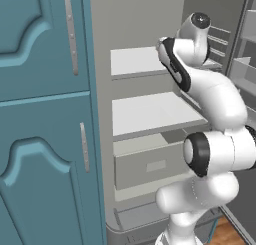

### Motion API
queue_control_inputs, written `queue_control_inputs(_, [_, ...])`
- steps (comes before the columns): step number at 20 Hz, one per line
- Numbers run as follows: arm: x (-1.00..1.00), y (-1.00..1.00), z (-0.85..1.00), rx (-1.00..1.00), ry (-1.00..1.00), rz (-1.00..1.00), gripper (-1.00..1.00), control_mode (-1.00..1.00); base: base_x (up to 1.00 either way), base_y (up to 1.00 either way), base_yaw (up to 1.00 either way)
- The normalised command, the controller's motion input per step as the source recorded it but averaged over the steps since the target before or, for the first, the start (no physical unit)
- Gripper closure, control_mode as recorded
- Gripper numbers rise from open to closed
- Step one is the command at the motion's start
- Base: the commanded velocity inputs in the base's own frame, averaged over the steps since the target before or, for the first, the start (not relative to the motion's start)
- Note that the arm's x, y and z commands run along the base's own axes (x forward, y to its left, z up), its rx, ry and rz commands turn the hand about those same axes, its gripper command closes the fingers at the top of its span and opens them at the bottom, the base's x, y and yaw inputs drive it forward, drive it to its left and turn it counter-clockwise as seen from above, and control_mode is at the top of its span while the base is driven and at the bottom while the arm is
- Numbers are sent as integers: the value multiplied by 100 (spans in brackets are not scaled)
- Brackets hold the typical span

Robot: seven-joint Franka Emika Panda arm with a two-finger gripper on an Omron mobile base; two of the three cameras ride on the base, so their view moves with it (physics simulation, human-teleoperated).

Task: Retrieve the sausage and cheese from the fridge and place them on the cutting board on the counter.

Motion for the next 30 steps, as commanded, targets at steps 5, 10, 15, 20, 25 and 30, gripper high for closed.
queue_control_inputs(5, [67, -22, -9, 0, 17, 0, -100, -100, 0, 0, 0])
queue_control_inputs(10, [60, -13, -26, 0, 5, 0, -100, -100, 0, 0, 0])
queue_control_inputs(15, [61, -3, -30, 0, 5, 0, -100, -100, 0, 0, 0])
queue_control_inputs(20, [37, 0, -20, 0, 5, 0, -100, -100, 0, 0, 0])
queue_control_inputs(25, [35, 0, -22, 0, 8, 0, -100, -100, 0, 0, 0])
queue_control_inputs(30, [23, 0, -21, 0, 6, 0, -100, -100, 0, 0, 0])
